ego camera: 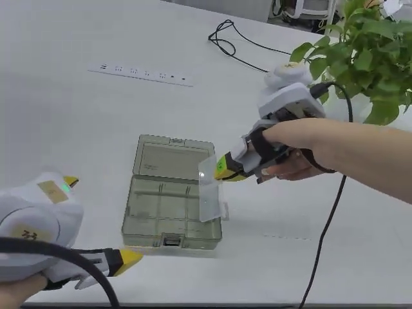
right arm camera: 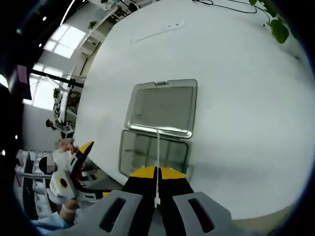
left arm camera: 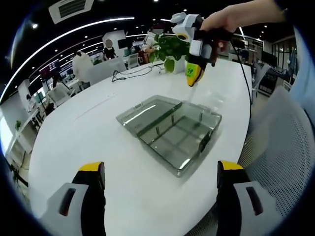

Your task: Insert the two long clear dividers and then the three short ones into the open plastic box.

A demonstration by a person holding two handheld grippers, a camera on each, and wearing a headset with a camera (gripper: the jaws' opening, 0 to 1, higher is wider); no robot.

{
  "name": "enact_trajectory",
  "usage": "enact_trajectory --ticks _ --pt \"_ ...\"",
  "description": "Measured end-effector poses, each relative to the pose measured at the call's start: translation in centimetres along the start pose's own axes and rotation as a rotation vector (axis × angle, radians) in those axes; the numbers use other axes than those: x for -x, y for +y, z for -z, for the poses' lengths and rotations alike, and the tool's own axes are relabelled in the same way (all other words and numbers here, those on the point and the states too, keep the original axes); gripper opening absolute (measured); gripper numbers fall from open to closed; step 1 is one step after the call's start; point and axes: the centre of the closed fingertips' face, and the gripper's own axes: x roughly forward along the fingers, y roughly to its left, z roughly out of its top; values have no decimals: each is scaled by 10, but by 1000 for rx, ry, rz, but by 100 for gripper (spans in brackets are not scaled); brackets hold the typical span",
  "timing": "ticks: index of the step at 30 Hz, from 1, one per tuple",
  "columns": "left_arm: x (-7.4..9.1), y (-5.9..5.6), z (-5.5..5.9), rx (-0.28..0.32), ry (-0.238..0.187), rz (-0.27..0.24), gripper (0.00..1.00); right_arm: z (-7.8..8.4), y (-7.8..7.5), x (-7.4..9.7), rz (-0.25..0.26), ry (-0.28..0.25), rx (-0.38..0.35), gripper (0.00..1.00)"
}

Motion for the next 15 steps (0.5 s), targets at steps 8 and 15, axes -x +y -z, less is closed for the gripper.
enact_trajectory --ticks 8,15 --pt "3 0 10 -18 12 -38 94 12 0 -11 30 51 -37 2" --pt "7 8 8 -19 -1 -68 92 23 8 -20 50 86 -51 2"
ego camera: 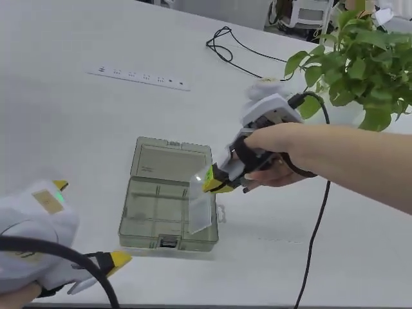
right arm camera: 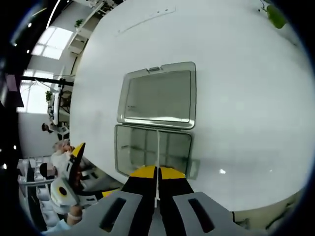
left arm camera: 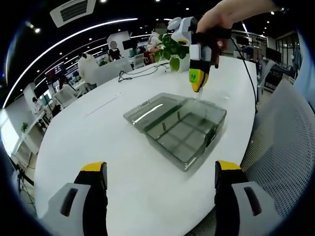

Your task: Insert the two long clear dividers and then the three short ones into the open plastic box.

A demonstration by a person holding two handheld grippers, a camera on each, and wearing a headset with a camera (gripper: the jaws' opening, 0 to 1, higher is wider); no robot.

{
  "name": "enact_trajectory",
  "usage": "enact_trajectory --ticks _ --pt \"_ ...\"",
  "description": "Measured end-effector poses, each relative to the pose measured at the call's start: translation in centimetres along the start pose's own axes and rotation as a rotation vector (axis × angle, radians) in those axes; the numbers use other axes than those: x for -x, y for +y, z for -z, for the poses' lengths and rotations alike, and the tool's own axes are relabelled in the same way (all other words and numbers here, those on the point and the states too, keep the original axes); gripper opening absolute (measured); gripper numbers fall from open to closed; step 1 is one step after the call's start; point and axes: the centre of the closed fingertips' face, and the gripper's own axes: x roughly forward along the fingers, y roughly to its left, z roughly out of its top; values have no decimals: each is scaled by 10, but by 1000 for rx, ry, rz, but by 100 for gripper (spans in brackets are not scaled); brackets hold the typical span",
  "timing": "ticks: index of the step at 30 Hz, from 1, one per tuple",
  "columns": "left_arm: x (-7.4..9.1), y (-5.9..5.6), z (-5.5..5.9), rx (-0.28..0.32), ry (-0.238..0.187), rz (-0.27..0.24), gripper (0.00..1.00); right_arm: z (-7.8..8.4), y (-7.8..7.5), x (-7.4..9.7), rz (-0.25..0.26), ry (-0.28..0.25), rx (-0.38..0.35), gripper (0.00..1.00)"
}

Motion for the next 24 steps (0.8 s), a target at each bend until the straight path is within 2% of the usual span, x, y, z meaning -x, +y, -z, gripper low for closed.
enact_trajectory --ticks 8,10,13,18,24 --pt "1 2 1 10 -6 -4 92 5 -1 -3 14 0 -4 2" --pt "1 2 1 9 -8 -5 92 2 -3 -3 14 -3 -13 2" --pt "1 3 1 5 -6 -5 92 8 -3 -3 25 -1 -11 2" --pt "1 4 0 16 -12 -4 91 3 -6 -6 23 -1 -16 2" --pt "0 3 2 2 -6 -1 91 -2 -7 -10 27 6 -17 2"
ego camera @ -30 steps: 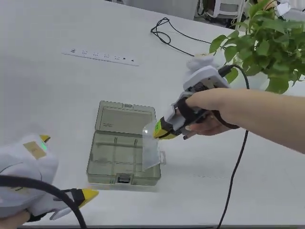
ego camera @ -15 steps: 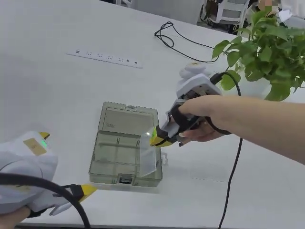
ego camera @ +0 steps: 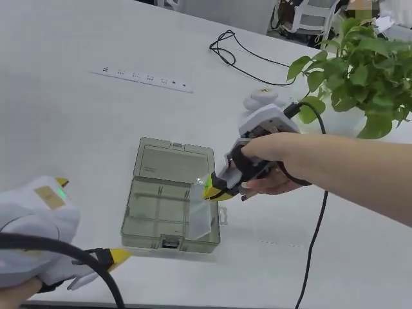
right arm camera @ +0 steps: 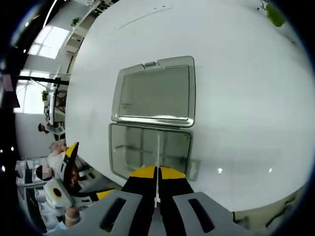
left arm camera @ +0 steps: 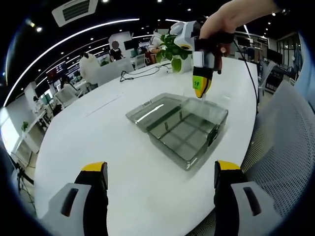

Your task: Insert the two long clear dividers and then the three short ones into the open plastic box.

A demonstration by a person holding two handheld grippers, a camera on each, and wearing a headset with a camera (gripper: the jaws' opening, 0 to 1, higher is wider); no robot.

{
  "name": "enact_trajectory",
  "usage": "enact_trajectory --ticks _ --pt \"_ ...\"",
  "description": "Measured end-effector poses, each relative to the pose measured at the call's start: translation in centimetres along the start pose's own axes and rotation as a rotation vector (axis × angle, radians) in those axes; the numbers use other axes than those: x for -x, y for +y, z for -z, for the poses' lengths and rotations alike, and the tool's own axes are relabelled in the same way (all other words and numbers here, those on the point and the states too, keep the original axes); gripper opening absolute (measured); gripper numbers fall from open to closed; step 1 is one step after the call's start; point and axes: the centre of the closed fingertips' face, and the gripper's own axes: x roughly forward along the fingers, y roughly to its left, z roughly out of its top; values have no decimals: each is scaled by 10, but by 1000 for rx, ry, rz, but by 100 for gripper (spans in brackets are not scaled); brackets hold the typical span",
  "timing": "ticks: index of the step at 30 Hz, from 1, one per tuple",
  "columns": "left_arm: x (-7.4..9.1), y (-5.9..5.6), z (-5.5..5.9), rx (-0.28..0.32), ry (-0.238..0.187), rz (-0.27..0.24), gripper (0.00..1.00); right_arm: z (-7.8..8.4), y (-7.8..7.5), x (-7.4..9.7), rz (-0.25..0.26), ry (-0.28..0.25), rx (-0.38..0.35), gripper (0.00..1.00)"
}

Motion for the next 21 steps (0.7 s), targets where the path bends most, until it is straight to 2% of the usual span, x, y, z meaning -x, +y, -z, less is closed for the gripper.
enact_trajectory --ticks 14,21 --pt "-1 3 1 -12 4 -9 90 -5 -3 -7 -1 -2 -18 2" --pt "-1 3 1 -19 6 -10 90 8 4 -6 2 -2 -15 2"
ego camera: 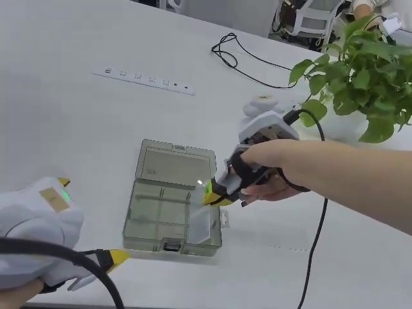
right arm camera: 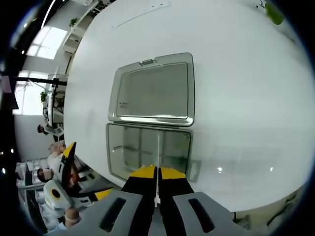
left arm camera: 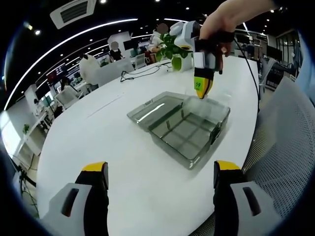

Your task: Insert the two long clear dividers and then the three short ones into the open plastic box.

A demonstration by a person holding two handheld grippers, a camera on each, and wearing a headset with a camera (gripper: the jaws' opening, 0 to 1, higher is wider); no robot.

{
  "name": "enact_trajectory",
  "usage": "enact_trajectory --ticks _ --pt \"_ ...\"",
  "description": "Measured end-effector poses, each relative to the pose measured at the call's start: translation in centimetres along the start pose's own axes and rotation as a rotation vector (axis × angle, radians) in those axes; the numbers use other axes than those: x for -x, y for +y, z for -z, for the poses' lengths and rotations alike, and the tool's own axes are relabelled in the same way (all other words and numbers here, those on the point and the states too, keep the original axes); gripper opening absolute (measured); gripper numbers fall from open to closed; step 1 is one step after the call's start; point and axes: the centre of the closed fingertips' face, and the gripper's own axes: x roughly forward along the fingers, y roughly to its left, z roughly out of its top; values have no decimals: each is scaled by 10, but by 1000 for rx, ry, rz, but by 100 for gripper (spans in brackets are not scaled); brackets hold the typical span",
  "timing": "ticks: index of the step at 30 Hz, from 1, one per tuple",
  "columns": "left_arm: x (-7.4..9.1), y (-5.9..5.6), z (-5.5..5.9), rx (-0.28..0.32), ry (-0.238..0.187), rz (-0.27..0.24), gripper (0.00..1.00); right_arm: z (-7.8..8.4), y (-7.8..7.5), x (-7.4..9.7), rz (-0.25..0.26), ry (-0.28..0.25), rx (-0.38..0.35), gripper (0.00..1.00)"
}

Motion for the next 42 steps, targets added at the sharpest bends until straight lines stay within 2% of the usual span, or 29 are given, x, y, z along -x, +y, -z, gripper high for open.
enact_trajectory --ticks 7,11,23,31,39,42 --pt "0 0 1 2 2 0 90 6 5 1 7 3 8 2" --pt "0 0 1 2 3 -2 90 0 3 -2 10 4 7 2" --pt "0 1 1 4 4 -2 89 0 -2 -1 19 9 5 2" --pt "0 0 2 4 5 1 89 0 0 -3 30 16 18 2" --pt "0 -1 1 1 4 5 89 -10 -1 -8 49 30 40 2" --pt "-1 -1 2 -7 7 6 89 -6 3 -7 63 37 55 2"
